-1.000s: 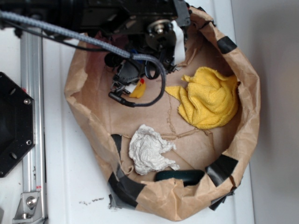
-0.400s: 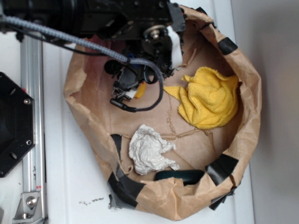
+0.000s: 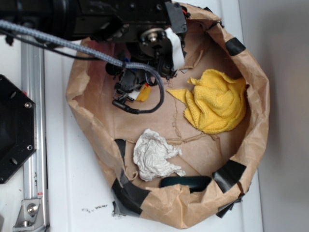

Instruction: Grab the yellow duck.

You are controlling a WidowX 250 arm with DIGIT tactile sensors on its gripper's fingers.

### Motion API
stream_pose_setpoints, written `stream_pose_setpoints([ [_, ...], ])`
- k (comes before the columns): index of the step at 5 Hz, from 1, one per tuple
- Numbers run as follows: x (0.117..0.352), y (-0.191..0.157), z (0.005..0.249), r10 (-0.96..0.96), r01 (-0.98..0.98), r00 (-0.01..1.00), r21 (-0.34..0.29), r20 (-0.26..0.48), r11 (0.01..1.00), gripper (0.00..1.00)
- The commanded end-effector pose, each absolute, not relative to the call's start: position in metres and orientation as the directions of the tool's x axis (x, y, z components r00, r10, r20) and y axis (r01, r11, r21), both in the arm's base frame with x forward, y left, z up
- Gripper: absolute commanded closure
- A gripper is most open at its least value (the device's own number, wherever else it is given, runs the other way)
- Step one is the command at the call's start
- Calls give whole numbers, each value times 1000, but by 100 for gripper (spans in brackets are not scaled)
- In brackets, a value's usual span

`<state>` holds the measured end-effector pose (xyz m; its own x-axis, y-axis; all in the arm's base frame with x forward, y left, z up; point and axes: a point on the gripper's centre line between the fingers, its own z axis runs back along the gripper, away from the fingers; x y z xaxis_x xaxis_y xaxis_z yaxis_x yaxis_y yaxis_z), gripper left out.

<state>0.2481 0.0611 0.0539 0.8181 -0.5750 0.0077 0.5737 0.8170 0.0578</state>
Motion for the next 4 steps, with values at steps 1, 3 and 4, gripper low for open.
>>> stream_pose_setpoints([
  [1,261,59,54,-576,571,816,92,42,816,0],
  [3,255,26,16,-641,637,767,95,13,765,0],
  [4,243,4,14,-675,673,738,57,25,738,0],
])
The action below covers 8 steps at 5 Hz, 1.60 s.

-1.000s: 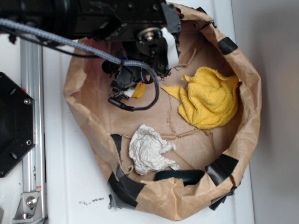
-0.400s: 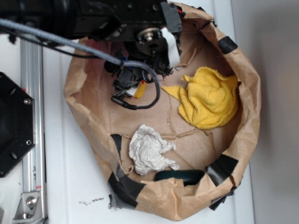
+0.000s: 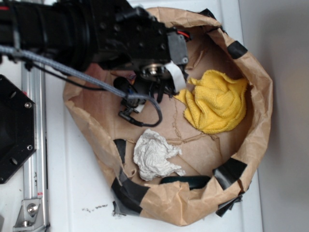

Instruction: Grab the yellow duck.

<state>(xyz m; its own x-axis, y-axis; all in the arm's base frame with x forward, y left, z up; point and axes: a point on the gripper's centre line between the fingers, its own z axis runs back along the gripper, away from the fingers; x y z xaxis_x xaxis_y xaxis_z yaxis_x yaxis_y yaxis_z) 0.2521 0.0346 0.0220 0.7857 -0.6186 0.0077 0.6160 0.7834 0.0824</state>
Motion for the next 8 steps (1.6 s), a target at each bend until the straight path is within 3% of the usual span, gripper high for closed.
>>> stream_pose_setpoints([
  [1,240,-6,16,-696,694,718,52,28,718,0],
  [4,248,6,24,-675,673,737,60,29,737,0],
  [5,238,31,45,-641,637,767,100,19,765,0],
  [6,235,53,78,-599,591,798,102,69,800,0],
  [7,236,57,86,-582,573,810,113,73,811,0],
  [8,237,56,75,-582,575,812,115,38,810,0],
])
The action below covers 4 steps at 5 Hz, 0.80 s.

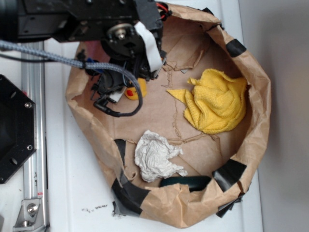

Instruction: Grab the yellow duck.

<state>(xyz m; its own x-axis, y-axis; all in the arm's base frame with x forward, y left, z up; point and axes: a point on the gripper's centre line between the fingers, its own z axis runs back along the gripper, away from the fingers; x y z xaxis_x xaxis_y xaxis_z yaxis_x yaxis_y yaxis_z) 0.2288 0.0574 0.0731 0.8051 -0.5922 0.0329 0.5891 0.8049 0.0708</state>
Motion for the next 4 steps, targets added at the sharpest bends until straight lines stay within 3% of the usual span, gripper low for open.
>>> stream_pose_setpoints([
  [1,240,52,65,-590,585,807,97,29,805,0],
  [3,240,28,49,-648,647,761,26,30,762,0],
  [4,243,25,33,-645,644,764,31,24,764,0],
])
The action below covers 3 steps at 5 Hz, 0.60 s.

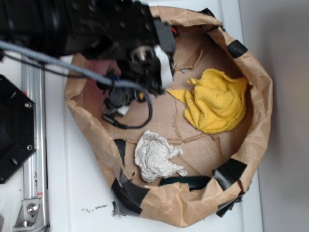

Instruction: Grab the yellow duck.

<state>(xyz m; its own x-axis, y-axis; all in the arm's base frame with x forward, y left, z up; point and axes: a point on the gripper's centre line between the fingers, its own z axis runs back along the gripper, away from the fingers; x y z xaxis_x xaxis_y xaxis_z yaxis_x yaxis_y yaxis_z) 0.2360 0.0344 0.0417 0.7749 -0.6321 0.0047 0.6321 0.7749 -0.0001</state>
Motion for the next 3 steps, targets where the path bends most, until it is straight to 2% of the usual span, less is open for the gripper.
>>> stream_pose_setpoints([
  [1,245,29,25,-639,638,769,36,1,769,0],
  [3,242,39,26,-623,623,782,47,-10,781,0],
])
